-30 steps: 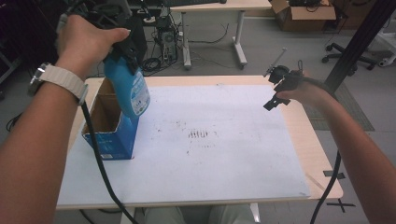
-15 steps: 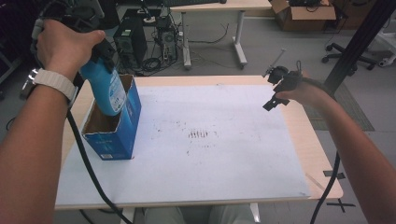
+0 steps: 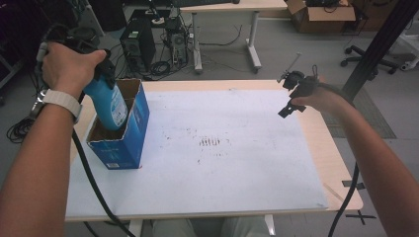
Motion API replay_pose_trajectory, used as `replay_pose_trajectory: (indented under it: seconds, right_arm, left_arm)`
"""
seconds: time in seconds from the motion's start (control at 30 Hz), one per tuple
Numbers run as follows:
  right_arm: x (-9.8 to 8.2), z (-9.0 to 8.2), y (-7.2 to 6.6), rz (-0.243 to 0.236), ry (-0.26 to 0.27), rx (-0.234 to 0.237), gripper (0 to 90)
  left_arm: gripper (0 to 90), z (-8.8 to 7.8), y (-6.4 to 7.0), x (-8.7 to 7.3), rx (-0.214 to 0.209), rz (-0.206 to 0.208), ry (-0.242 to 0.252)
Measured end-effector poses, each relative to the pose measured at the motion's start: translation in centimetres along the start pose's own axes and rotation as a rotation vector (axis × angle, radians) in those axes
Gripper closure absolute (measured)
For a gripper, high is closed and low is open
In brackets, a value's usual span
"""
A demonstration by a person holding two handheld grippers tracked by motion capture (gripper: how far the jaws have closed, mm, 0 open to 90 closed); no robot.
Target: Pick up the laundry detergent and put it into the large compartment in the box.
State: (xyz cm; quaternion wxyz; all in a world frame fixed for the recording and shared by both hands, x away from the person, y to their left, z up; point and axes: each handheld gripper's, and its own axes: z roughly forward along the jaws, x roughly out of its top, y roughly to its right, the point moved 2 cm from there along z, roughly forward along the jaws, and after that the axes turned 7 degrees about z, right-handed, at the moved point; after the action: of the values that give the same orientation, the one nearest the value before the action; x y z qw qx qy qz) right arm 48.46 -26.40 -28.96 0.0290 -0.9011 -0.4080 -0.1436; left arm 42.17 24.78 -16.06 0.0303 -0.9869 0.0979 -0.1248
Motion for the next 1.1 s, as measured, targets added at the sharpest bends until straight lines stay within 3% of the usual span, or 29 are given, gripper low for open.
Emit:
replay_pose_trajectory:
  seconds: [0.5,1.1]
  right_arm:
    - [-0.1,0.9,0.1,0.009,-0.015,0.007,10.8]
    - [-0.1,1.1,0.0,0.007,-0.016,0.011,10.8]
  left_arm:
    - [37.2,6.4,-0.7,-1.3,0.008,-0.018,-0.023]
    - [37.2,11.8,-0.2,-2.7,0.023,-0.015,-0.042]
